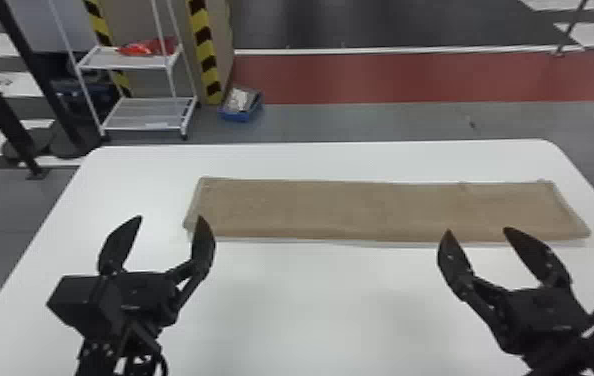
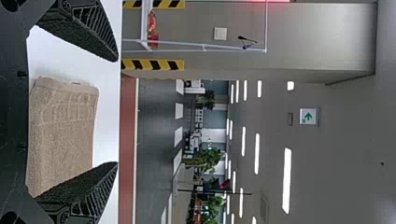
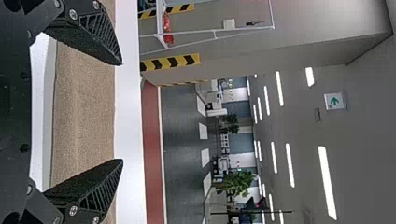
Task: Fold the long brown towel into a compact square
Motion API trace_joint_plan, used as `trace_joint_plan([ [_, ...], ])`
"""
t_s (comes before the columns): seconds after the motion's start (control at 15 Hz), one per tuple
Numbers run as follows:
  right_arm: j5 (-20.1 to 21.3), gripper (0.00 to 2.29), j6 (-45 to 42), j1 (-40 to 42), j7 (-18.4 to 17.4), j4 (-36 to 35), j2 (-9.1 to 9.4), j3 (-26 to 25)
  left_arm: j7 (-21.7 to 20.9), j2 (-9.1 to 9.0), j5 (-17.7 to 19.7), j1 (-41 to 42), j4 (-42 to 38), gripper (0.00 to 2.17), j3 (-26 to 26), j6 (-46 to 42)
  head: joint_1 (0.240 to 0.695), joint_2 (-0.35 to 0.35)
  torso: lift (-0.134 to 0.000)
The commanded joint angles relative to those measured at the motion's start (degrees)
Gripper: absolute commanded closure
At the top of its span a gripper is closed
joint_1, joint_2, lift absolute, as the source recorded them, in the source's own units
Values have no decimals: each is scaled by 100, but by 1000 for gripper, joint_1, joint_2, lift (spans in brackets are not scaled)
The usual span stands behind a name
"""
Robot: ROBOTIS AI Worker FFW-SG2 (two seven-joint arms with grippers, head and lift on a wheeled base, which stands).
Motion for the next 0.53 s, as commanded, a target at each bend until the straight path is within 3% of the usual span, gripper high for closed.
trace_joint_plan([
  [0.0,0,154,-30,-1,3,-4,5,14,-3,-7,-49,3,3,124,1,-25,695,49,-123],
  [0.47,35,211,-30,-10,12,-4,5,-4,76,1,-58,-32,21,140,-17,-25,695,52,-123],
])
